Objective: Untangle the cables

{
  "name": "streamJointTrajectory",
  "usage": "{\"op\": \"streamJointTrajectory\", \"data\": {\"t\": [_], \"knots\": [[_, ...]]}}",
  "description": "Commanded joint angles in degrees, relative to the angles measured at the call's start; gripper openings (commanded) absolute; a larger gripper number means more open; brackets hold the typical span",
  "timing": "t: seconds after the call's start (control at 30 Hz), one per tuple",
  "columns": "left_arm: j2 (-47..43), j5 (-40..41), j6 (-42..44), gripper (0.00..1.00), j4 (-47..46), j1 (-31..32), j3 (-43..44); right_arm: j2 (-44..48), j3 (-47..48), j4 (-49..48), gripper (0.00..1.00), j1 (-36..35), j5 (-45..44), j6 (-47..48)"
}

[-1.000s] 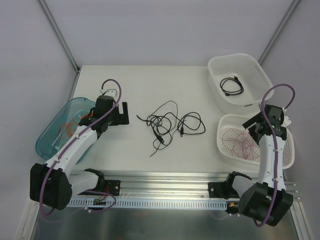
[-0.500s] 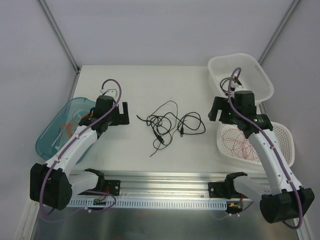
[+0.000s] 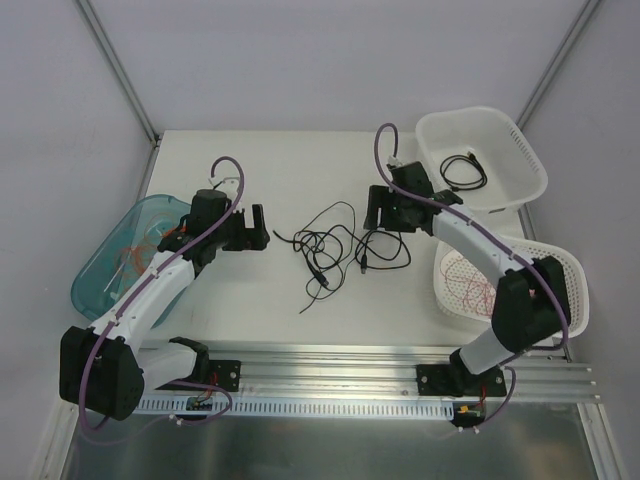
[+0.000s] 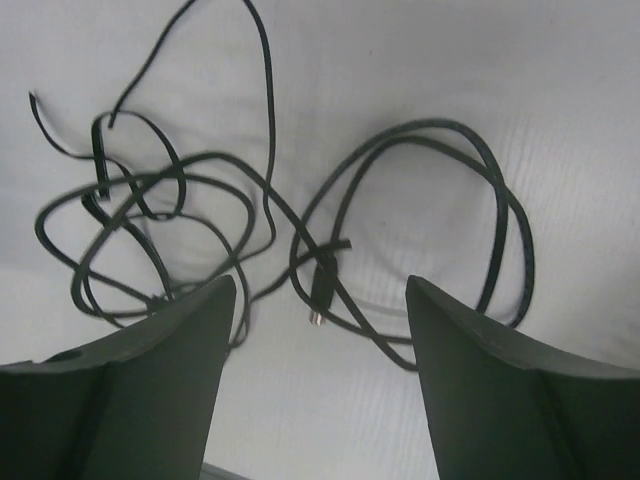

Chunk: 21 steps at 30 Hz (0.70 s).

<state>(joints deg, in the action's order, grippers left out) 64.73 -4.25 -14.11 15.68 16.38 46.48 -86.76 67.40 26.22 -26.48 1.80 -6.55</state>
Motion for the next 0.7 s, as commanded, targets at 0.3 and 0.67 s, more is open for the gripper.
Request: {"op": "streamJointTrajectory", "data": {"t": [0.3,0.67], "knots": [[0.22,0.12,0.75,0.99,-1.36,-0.74,1.16,-22.56,14.16,-13.65,0.56,-0.15,1.71,-11.39],[-0.04,0.91,0.66,0.99,-1.36,-0.74,1.16,-18.54,22.16,-8.48,0.01,-1.82,3.56,-3.92]]}}
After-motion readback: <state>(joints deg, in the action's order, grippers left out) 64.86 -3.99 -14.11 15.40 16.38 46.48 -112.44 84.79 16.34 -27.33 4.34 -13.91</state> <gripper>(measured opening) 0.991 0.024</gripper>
